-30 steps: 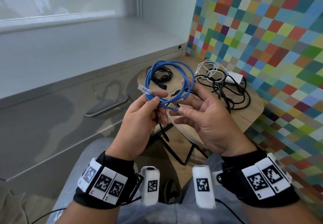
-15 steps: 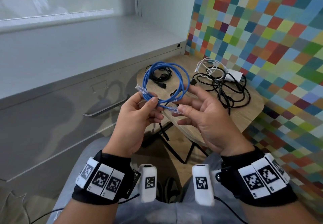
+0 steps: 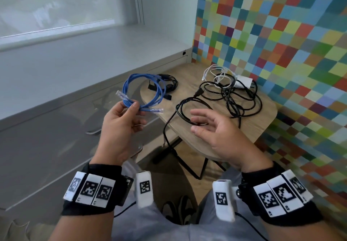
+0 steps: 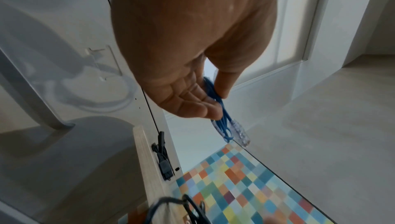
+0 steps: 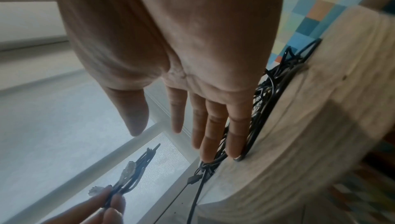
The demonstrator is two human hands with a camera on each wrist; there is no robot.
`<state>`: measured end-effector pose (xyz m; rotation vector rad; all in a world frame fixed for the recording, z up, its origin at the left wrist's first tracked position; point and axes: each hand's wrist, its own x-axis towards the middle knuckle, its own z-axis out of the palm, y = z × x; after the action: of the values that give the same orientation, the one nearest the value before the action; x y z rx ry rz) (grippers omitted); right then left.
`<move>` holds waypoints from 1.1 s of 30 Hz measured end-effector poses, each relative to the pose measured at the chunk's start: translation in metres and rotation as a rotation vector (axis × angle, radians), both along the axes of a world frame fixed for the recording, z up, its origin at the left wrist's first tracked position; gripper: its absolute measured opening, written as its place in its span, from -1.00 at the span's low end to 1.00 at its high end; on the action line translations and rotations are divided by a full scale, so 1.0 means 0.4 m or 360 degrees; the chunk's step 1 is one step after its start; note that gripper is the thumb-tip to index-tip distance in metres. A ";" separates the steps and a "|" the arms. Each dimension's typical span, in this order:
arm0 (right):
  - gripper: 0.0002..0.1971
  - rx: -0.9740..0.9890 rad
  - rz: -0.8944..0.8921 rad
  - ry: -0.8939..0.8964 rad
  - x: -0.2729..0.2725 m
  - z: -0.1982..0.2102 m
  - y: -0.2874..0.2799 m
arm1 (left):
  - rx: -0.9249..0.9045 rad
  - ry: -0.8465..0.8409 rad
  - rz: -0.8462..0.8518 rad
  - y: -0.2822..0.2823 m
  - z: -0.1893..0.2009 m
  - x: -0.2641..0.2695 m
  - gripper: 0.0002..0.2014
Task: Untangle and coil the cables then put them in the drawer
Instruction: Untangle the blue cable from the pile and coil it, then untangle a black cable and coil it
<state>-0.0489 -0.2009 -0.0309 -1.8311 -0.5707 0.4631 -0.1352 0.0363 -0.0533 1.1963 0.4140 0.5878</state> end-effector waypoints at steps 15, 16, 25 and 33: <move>-0.74 -0.0155 0.0032 -0.0013 0.028 -0.033 -0.029 | 0.0468 0.0406 -0.0199 0.041 0.069 0.275 -0.87; -0.74 -0.0133 0.0020 0.0011 0.031 -0.036 -0.031 | 0.0527 0.0469 -0.0222 0.040 0.072 0.308 -0.87; -0.73 -0.0029 0.0046 0.0104 0.042 -0.044 -0.048 | 0.0842 0.0954 -0.0438 0.036 0.097 0.553 -0.76; -0.74 0.0005 0.0078 0.0058 0.042 -0.076 -0.052 | 0.1042 0.1201 -0.0550 0.036 0.109 0.643 -0.74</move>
<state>-0.0320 -0.2217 -0.0613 -1.8055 -0.5918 0.5274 0.1218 0.0505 -0.0098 2.0715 0.6510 -0.0770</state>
